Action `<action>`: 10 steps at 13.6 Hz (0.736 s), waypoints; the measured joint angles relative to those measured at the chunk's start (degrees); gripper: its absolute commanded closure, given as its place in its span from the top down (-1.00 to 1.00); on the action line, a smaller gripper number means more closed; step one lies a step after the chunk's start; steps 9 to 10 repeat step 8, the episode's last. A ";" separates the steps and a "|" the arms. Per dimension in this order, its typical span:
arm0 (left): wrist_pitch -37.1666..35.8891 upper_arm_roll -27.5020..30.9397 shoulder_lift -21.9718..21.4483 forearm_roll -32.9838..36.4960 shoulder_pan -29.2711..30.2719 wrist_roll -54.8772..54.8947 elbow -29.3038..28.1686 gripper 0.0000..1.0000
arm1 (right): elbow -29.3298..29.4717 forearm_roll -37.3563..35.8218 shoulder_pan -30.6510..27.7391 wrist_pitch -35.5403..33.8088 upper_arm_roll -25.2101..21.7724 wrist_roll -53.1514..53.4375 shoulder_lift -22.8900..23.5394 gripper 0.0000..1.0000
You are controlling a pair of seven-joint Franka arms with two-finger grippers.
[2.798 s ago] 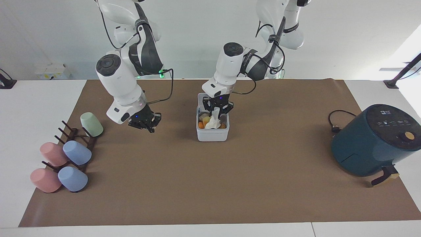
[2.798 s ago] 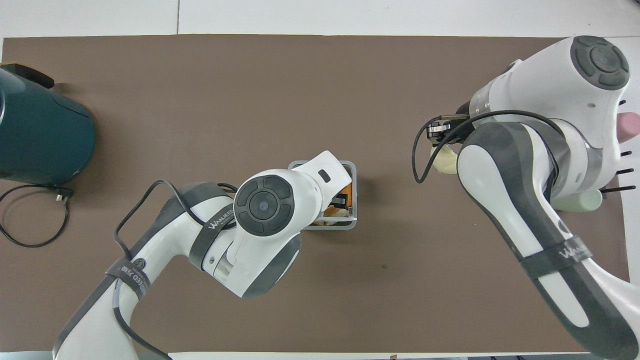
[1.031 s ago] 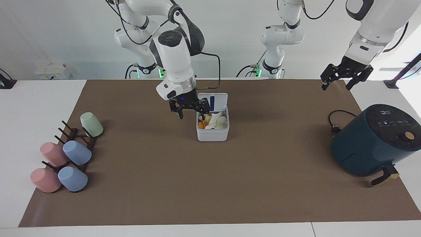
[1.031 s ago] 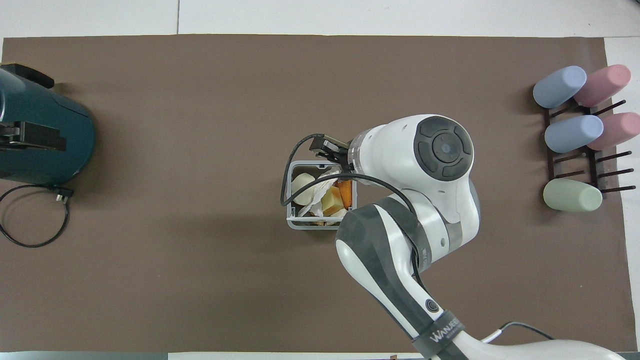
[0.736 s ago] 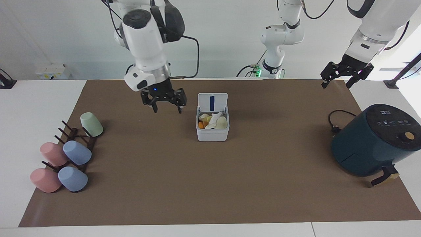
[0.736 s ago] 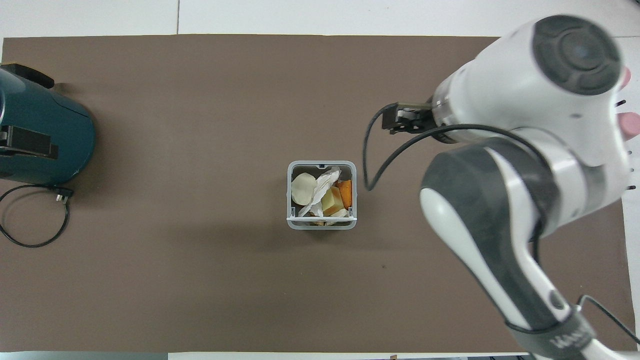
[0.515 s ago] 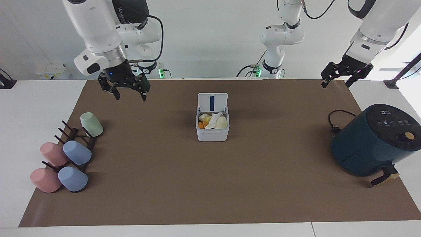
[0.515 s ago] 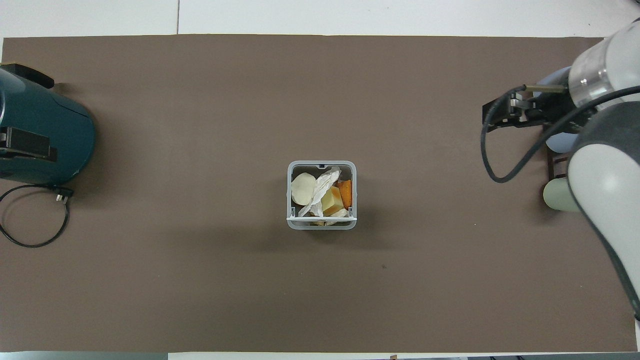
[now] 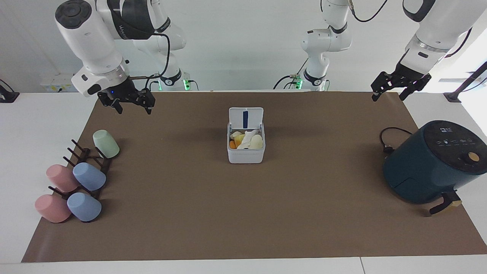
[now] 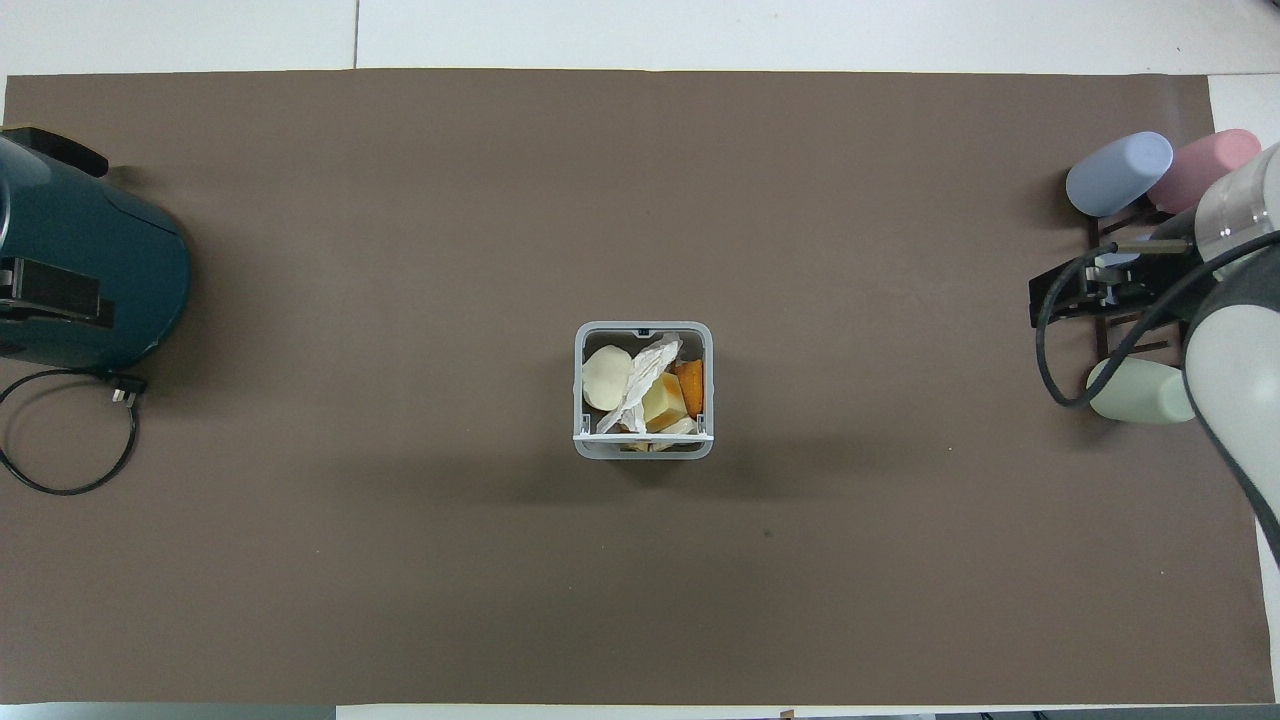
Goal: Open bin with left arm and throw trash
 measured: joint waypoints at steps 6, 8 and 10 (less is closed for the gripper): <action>-0.01 -0.09 0.00 0.00 0.00 0.37 -0.34 1.00 | -3.08 -0.07 0.49 0.45 -1.27 0.00 -3.45 1.00; -0.03 -0.19 0.00 0.00 0.00 0.40 -0.35 1.00 | -3.16 -0.06 -0.09 0.56 -1.93 0.00 -3.24 1.00; -0.03 -0.19 0.00 0.00 0.00 0.40 -0.35 1.00 | -3.16 -0.06 -0.09 0.56 -1.93 0.00 -3.24 1.00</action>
